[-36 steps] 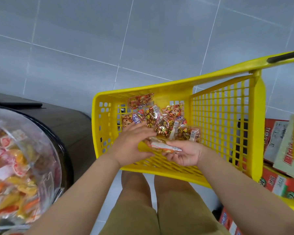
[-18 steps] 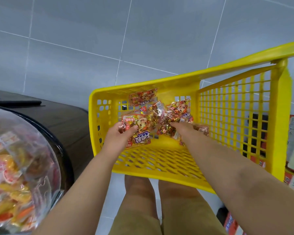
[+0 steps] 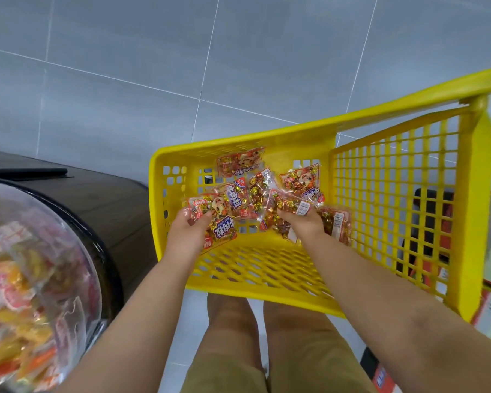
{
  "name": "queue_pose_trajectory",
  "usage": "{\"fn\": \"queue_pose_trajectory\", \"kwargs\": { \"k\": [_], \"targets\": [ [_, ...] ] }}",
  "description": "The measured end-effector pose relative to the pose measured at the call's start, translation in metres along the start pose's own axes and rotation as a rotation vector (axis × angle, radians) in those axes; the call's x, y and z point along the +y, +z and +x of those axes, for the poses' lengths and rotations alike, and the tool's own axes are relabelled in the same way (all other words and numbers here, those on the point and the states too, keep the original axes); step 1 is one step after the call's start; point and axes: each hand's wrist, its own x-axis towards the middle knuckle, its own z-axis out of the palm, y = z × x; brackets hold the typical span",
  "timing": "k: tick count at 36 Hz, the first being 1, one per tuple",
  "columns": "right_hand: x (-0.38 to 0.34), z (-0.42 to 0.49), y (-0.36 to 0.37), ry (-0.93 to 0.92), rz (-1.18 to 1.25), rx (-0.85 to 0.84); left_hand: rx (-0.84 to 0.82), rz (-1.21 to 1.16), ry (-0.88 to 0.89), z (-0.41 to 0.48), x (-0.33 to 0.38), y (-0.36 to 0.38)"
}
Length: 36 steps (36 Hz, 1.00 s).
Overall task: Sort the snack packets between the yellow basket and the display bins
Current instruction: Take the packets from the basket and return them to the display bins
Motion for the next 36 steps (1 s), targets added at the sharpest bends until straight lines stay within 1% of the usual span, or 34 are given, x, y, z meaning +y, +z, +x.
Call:
{"fn": "queue_pose_trajectory", "kwargs": {
  "k": [2, 3, 5, 7, 10, 12, 14, 16, 18, 19, 21, 22, 23, 24, 26, 28, 29, 30, 32, 36],
  "targets": [
    [-0.001, -0.026, -0.007, -0.176, 0.007, 0.010, -0.026, -0.066, -0.072, 0.000, 0.004, 0.000],
    [-0.003, -0.040, -0.010, -0.296, -0.016, 0.037, -0.052, -0.116, -0.114, -0.001, 0.006, 0.000],
    [-0.007, -0.067, -0.013, -0.546, -0.112, 0.111, -0.123, -0.216, -0.188, -0.003, 0.011, 0.002],
    [-0.007, -0.087, -0.010, -0.757, -0.215, 0.147, -0.191, -0.300, -0.239, -0.006, 0.017, 0.006],
    [-0.005, -0.110, 0.002, -0.989, -0.312, 0.083, -0.304, -0.485, -0.273, -0.009, 0.027, 0.010],
    [-0.003, -0.116, 0.010, -1.135, -0.424, 0.096, -0.369, -0.551, -0.266, -0.008, 0.031, 0.009],
    [0.000, -0.118, 0.018, -1.247, -0.519, 0.115, -0.421, -0.537, -0.242, -0.006, 0.033, 0.006],
    [0.003, -0.119, 0.024, -1.343, -0.596, 0.093, -0.443, -0.453, -0.229, -0.005, 0.034, 0.004],
    [0.006, -0.122, 0.029, -1.393, -0.649, 0.036, -0.387, -0.355, -0.249, -0.006, 0.035, 0.004],
    [0.008, -0.122, 0.030, -1.394, -0.649, -0.022, -0.337, -0.318, -0.259, -0.006, 0.035, 0.004],
    [0.011, -0.116, 0.026, -1.335, -0.555, -0.210, -0.241, -0.284, -0.256, -0.002, 0.031, 0.002],
    [0.011, -0.110, 0.022, -1.264, -0.478, -0.289, -0.196, -0.283, -0.255, 0.001, 0.029, 0.002],
    [0.009, -0.103, 0.018, -1.169, -0.394, -0.313, -0.157, -0.291, -0.254, 0.003, 0.027, 0.001],
    [0.006, -0.093, 0.014, -1.057, -0.305, -0.271, -0.127, -0.297, -0.252, 0.005, 0.025, 0.000],
    [-0.004, -0.064, 0.006, -0.785, -0.154, -0.059, -0.094, -0.305, -0.243, 0.009, 0.021, -0.001],
    [-0.017, -0.025, -0.004, -0.531, -0.112, 0.142, -0.074, -0.310, -0.228, 0.012, 0.018, -0.001],
    [-0.023, -0.004, -0.009, -0.448, -0.137, 0.208, -0.068, -0.310, -0.221, 0.012, 0.017, -0.001],
    [-0.027, 0.015, -0.014, -0.395, -0.191, 0.247, -0.066, -0.306, -0.214, 0.014, 0.015, -0.001],
    [-0.032, 0.046, -0.018, -0.318, -0.309, 0.252, -0.065, -0.291, -0.203, 0.015, 0.012, -0.001],
    [-0.036, 0.076, -0.014, -0.154, -0.347, 0.224, -0.061, -0.279, -0.183, 0.018, 0.006, -0.002]
  ]
}}
